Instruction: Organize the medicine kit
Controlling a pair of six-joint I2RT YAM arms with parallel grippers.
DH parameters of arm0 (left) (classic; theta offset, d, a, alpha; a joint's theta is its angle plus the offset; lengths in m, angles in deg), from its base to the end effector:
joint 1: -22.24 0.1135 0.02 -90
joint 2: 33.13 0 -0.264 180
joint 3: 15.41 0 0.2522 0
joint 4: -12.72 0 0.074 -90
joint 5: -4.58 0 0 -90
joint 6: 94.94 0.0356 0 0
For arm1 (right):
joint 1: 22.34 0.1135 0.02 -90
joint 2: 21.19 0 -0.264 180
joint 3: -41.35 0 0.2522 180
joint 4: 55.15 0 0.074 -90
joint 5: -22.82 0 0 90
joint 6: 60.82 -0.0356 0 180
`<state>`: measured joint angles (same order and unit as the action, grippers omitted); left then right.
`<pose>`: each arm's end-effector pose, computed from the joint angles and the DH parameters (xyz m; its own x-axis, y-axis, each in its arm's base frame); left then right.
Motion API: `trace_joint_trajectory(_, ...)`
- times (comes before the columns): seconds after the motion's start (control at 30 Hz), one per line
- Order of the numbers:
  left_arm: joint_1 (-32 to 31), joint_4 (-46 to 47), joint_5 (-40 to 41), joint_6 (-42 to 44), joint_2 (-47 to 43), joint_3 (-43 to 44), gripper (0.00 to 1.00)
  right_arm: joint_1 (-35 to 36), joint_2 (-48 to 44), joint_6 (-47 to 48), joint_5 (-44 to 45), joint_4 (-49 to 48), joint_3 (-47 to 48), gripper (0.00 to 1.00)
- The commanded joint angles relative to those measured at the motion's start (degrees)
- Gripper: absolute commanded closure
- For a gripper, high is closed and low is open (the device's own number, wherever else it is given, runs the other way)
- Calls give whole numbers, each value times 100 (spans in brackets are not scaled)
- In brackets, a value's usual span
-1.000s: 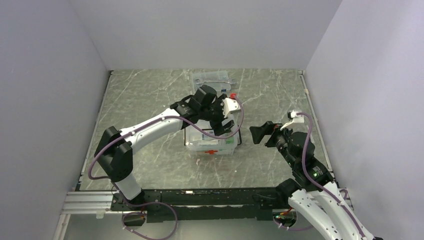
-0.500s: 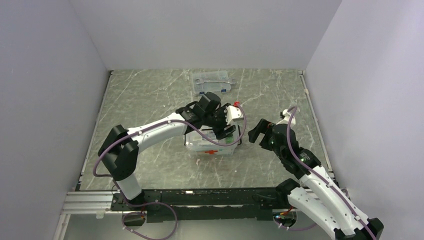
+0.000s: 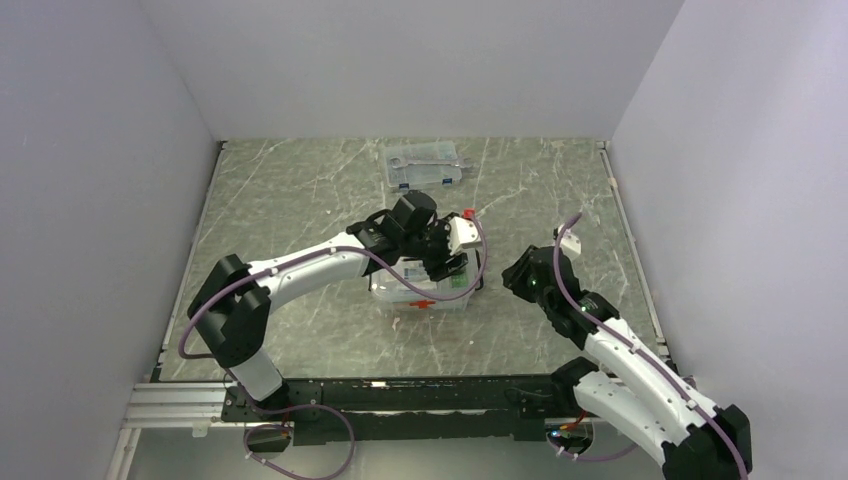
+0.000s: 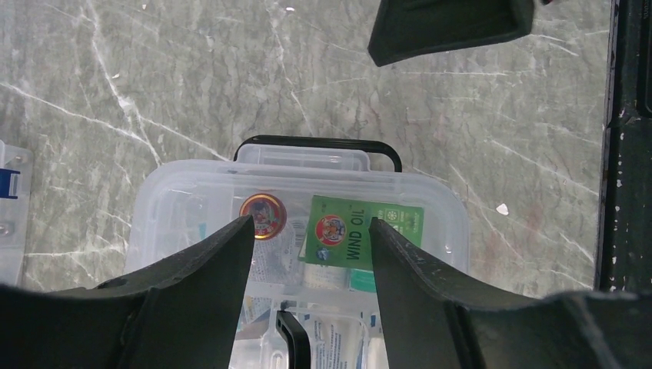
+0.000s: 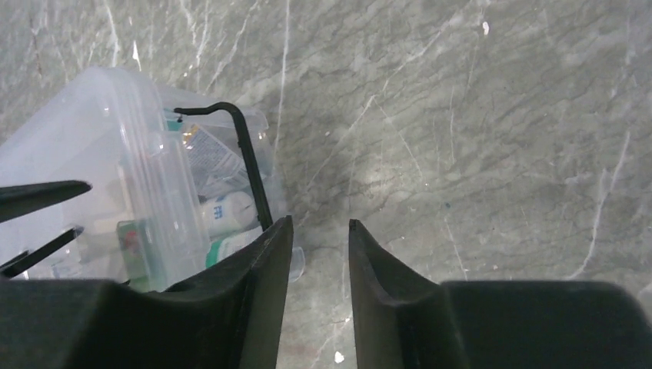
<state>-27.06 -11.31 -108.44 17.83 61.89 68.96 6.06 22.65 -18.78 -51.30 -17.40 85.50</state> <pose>0.2364 -0.2962 0.2691 0.0091 0.5357 -0.8444 0.9803 0.1616 0.1131 0.1522 0.0712 0.2319 -0.5559 0.5115 -0.6552 0.2188 0.8505 0.4783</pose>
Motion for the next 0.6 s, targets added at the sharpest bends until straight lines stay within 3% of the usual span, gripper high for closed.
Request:
trace_joint_trajectory(0.0, -47, -332, 107, 3, -101, -293, 37, -152, 276, -388, -95, -801, -222, 75)
trace_joint_trajectory(0.1, -64, -322, 144, -9, -139, -344, 38, -255, 509, -552, -212, -1250, -434, 100)
trace_joint_trajectory(0.57, -156, -389, 180, -53, -4, -198, 40, -541, 1540, -369, -1285, -3623, -1082, 100)
